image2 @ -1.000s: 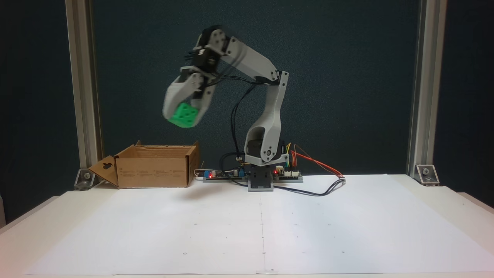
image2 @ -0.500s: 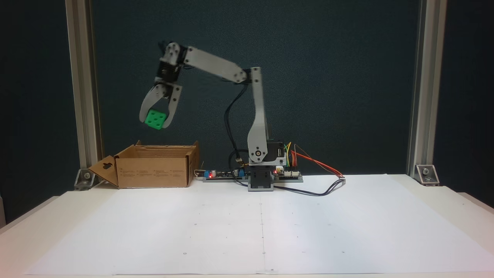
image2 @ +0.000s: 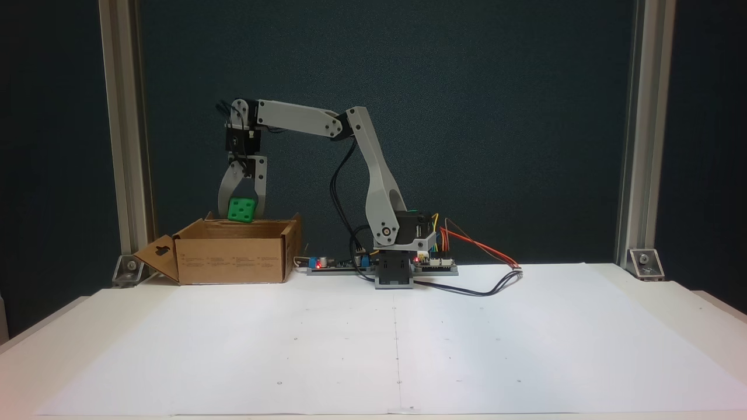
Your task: Grasp a green dice and put it in the bin.
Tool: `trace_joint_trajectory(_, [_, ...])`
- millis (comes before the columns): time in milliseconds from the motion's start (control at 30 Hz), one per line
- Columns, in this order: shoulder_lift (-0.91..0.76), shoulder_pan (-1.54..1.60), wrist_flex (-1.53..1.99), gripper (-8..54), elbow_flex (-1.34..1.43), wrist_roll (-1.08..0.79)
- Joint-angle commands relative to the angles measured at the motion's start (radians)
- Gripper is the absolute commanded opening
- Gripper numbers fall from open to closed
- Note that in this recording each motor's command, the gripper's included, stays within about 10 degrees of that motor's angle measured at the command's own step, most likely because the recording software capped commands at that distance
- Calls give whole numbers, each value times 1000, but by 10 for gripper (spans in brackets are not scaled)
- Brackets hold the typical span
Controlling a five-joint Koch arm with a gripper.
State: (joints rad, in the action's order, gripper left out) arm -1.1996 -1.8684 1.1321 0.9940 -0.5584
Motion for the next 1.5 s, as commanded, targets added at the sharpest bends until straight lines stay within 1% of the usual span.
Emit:
trace_joint_trajectory(0, [-2, -5, 18, 115, -57, -84])
trace_joint_trajectory(333, [23, -5, 18, 115, -55, -84])
trace_joint_trajectory(367, [25, -5, 18, 160, -55, -84])
trace_joint_trajectory(433, [32, -5, 15, 320, -55, -84])
trace_joint_trajectory(467, [40, -5, 14, 339, -55, -83])
trace_joint_trajectory(533, [44, -5, 12, 420, -55, -83])
trace_joint_trajectory(567, [44, -5, 9, 441, -55, -83])
trace_joint_trajectory(733, [32, 8, -37, 441, -57, -69])
trace_joint_trajectory(800, [-25, 64, -35, 439, -57, -5])
trace_joint_trajectory(933, [-210, 232, -37, 430, -58, 201])
trace_joint_trajectory(1000, [-311, 341, -43, 430, -58, 268])
trace_joint_trajectory(1100, [-420, 553, -40, 430, -57, 389])
trace_joint_trajectory(1233, [-541, 842, -43, 432, -55, 556])
trace_joint_trajectory(1333, [-591, 1057, -58, 433, -54, 681])
trace_joint_trajectory(1467, [-643, 1351, -61, 444, -2, 692])
